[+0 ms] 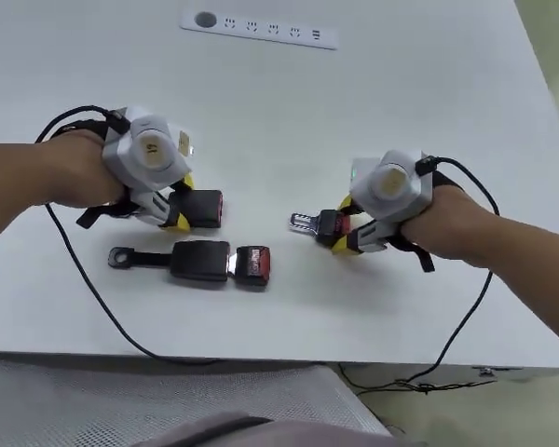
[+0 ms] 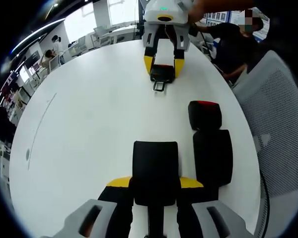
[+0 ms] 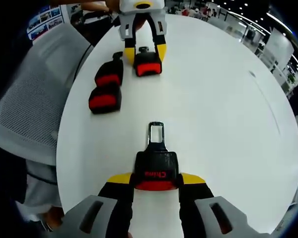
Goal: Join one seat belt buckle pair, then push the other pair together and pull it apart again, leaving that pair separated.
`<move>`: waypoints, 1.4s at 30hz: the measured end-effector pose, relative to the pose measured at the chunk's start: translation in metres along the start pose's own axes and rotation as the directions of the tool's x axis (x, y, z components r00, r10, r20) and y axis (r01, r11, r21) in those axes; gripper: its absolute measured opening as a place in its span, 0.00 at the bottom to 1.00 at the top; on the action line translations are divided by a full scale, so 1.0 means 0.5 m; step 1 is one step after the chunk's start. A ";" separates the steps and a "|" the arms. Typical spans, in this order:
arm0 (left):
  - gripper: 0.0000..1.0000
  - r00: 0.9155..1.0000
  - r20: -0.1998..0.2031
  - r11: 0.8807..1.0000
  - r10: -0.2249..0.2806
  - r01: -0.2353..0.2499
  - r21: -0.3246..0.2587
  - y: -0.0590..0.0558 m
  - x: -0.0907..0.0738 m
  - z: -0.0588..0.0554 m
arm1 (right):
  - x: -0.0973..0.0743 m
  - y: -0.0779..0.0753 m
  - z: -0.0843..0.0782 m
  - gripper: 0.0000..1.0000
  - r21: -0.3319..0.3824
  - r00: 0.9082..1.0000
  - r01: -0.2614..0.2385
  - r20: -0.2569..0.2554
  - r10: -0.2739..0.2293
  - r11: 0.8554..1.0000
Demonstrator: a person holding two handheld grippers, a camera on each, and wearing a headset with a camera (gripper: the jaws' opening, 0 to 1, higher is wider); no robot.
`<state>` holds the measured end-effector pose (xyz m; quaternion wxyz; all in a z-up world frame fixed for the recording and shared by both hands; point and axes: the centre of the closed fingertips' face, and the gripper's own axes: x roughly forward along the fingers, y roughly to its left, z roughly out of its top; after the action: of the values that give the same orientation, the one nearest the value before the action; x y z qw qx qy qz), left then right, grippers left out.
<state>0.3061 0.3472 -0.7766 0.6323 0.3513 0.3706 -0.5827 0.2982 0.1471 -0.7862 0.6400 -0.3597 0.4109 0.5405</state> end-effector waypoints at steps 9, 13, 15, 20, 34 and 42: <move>0.34 1.000 -0.008 1.000 0.009 -0.009 0.010 -0.001 -0.001 0.003 | -0.005 -0.001 -0.002 0.37 -0.009 1.000 0.023 -0.017 -0.023 1.000; 0.35 0.999 -0.004 0.999 0.036 -0.036 0.006 0.000 -0.003 0.003 | -0.011 -0.014 0.000 0.45 0.000 0.997 0.074 -0.018 -0.074 0.997; 0.37 0.999 -0.008 0.999 0.045 -0.045 0.007 -0.005 -0.006 0.001 | -0.012 -0.014 0.000 0.48 0.006 0.996 0.086 -0.014 -0.086 0.996; 0.41 0.995 0.028 0.995 0.099 -0.098 -0.029 -0.012 -0.034 0.012 | -0.023 -0.006 0.010 0.50 0.050 0.994 0.103 0.026 -0.104 0.993; 0.72 0.940 0.189 0.935 0.283 -0.227 -0.271 -0.033 -0.127 0.021 | -0.093 0.058 0.060 0.68 0.244 0.955 0.186 0.183 -0.234 0.952; 0.90 0.929 0.176 0.911 0.325 -0.258 -0.321 -0.100 -0.160 -0.007 | -0.101 0.126 0.086 0.79 0.384 0.921 0.149 0.280 -0.269 0.911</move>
<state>0.2521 0.3847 -0.7088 0.7954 0.2370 0.3213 -0.4559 0.2380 0.1757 -0.7239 0.8084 -0.1860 0.3484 0.4366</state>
